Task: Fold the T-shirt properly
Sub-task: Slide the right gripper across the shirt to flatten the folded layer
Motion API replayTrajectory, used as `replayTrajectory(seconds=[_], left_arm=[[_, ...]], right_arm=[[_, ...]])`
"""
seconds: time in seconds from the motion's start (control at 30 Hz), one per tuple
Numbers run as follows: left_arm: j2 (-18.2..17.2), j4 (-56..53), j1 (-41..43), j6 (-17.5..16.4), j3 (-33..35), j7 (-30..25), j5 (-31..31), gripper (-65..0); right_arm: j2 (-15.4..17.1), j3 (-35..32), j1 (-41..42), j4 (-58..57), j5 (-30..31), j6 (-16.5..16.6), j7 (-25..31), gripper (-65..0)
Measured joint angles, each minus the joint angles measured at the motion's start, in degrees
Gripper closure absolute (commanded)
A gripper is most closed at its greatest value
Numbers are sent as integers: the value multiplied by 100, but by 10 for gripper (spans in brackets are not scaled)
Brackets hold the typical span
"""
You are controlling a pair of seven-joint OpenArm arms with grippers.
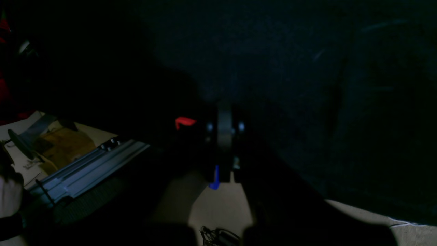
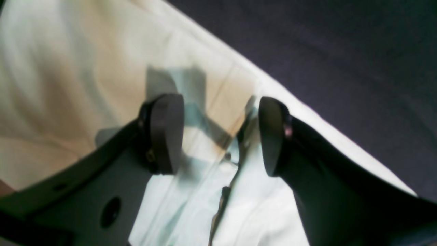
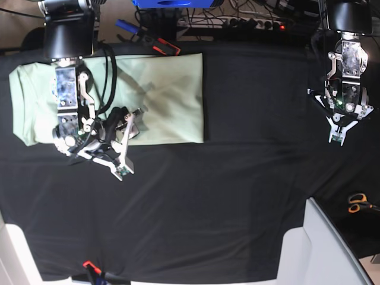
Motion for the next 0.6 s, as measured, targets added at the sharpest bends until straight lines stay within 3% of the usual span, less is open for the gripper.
replayTrajectory(seconds=[0.3,0.33,0.5,0.6], left_arm=[[0,0,-2,0,0,0,0,0],[0,0,-2,0,0,0,0,0],[0,0,-2,0,0,0,0,0],[0,0,-2,0,0,0,0,0]], right_arm=[[15,11,50,-431,-4,-4,251,-324],[15,11,50,-431,-2,-4,251,-302],[11,11,52,-431,0,-2,251,-70],[13,11,74,-431,0,-2,249,-35]])
